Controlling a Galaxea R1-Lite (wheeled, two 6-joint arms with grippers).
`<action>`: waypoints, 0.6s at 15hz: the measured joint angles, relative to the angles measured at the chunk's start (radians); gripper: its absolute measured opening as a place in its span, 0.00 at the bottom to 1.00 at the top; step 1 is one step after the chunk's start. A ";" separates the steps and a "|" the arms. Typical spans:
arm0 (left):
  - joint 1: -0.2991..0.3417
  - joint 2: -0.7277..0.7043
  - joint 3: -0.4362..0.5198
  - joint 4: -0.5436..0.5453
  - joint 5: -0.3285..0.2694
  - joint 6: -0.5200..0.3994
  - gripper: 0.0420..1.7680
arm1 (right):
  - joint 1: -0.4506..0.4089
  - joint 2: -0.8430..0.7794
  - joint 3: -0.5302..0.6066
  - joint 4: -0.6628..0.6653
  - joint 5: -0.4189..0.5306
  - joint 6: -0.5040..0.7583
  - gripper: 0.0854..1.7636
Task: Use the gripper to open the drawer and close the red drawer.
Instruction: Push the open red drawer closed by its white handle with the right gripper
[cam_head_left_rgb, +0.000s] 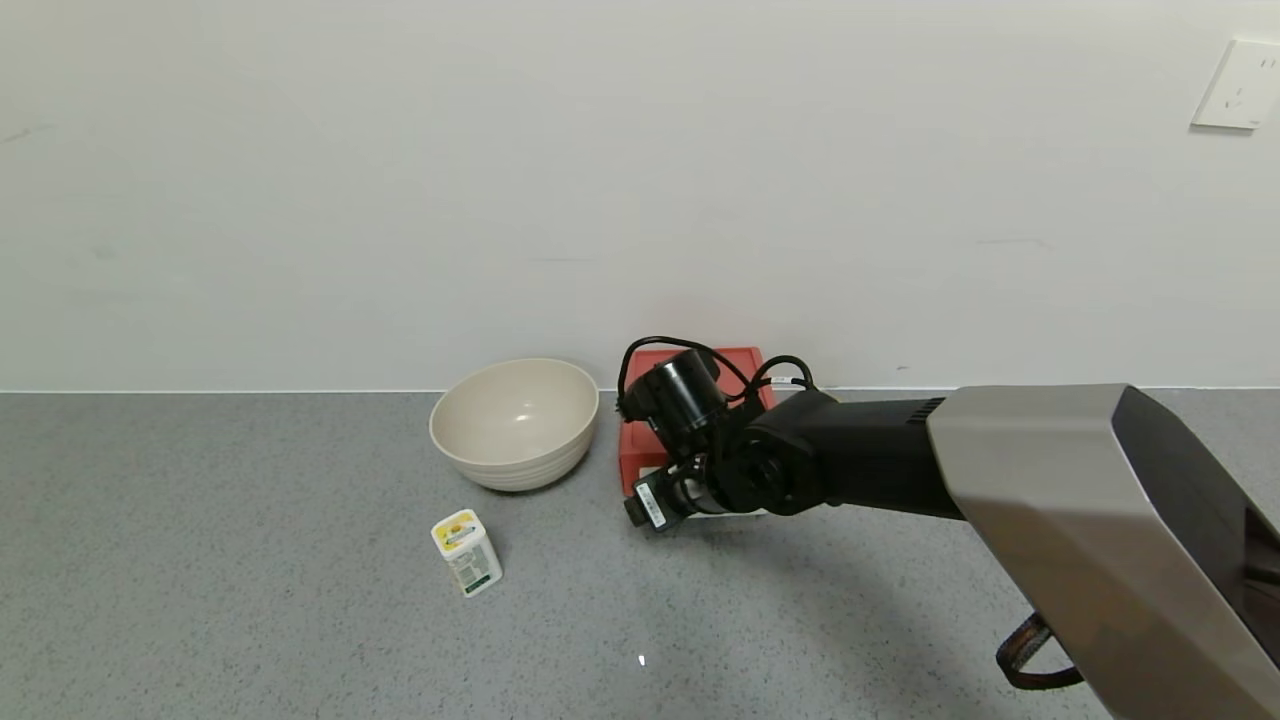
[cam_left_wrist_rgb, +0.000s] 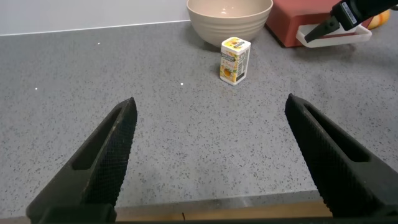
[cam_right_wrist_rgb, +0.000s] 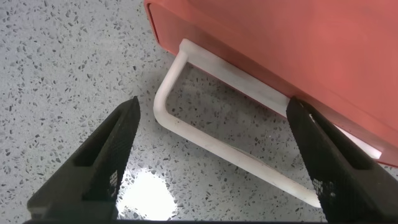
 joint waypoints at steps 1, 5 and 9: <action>0.000 0.000 0.000 0.000 0.000 0.000 0.97 | 0.000 0.000 0.000 0.002 0.000 -0.001 0.97; 0.000 0.000 0.000 0.000 0.002 0.000 0.97 | 0.000 -0.031 0.005 0.031 0.005 -0.007 0.97; 0.000 0.000 0.000 0.000 0.007 0.000 0.97 | 0.005 -0.170 0.011 0.166 0.021 -0.013 0.97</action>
